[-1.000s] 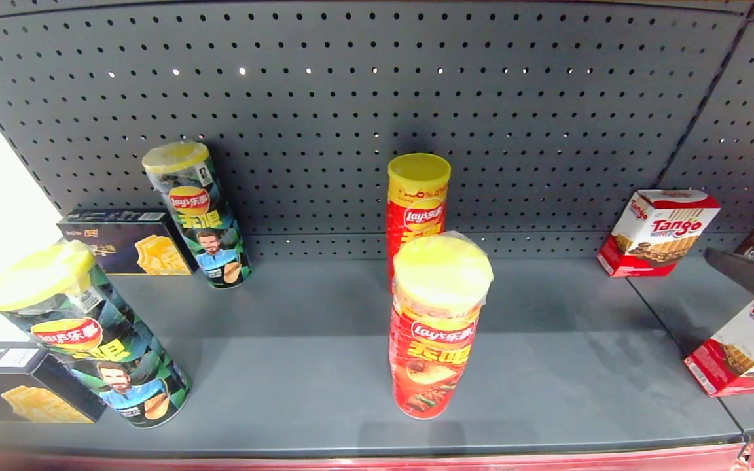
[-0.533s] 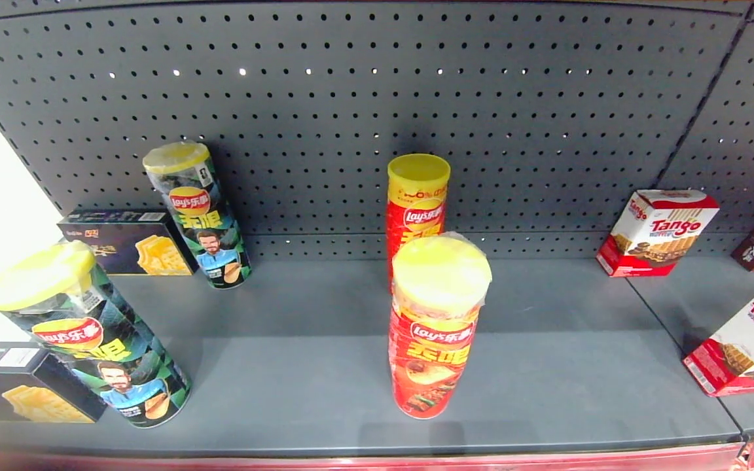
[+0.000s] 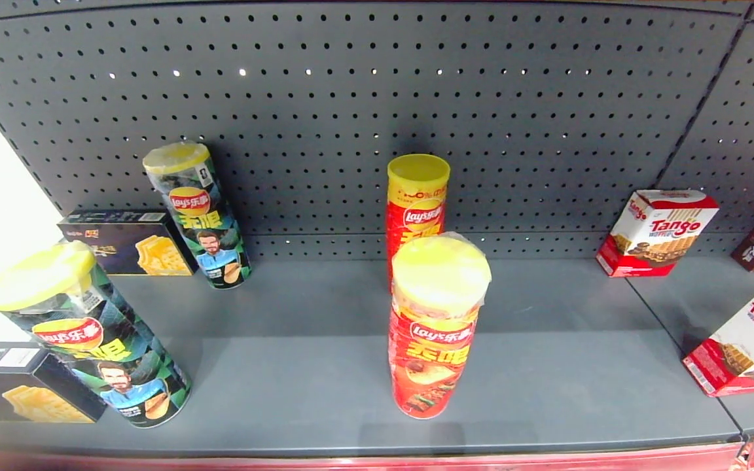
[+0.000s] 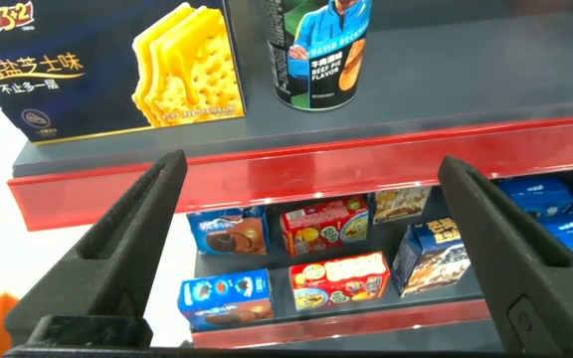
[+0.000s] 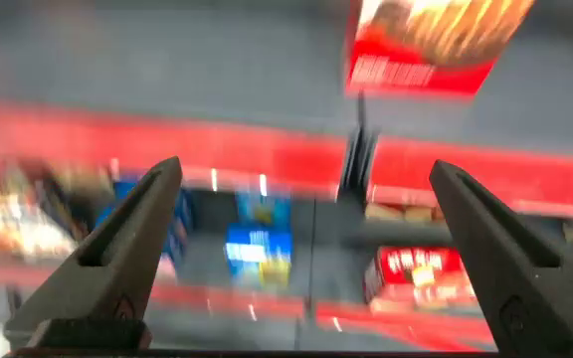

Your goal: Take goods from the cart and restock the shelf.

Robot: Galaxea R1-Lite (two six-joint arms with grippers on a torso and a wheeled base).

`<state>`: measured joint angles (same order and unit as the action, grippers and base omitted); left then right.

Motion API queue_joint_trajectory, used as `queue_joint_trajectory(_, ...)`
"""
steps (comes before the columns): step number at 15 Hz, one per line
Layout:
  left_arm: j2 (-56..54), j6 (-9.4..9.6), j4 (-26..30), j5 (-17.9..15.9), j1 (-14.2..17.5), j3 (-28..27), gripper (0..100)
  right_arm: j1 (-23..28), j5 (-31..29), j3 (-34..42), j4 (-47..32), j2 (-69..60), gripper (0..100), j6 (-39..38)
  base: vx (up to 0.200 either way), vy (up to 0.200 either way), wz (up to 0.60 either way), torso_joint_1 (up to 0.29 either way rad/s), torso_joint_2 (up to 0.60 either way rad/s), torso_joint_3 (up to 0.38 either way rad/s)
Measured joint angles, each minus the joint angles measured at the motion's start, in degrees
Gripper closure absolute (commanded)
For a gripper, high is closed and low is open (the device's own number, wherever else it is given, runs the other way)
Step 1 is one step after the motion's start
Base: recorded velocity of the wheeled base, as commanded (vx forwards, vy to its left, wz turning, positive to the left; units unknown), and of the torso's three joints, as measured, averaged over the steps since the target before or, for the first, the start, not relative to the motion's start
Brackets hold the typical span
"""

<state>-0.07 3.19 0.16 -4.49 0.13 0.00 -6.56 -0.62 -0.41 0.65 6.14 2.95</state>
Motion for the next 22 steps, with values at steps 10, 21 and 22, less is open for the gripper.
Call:
queue_joint_trajectory(10, 0.0, -0.18, 0.02, 0.06, 0.0, 0.0, 0, 2.29, -0.06, 0.41, -0.67, -1.08, 0, -2.6, 0.0, 0.0, 0.0, 0.0, 0.0, 0.0)
queue_joint_trajectory(21, 0.0, -0.88, -0.05, 0.17, 0.05, 0.0, 0, 7.35, -0.09, 0.41, -0.49, -5.99, 0, -2.73, 0.0, 0.0, 0.0, 0.0, 0.0, 0.0)
queue_joint_trajectory(22, 0.0, -0.9, -0.05, 0.74, 0.05, 0.0, 0, 7.35, -0.02, 0.41, -0.49, -6.01, 0, -2.73, 0.0, 0.0, 0.0, 0.0, 0.0, 0.0)
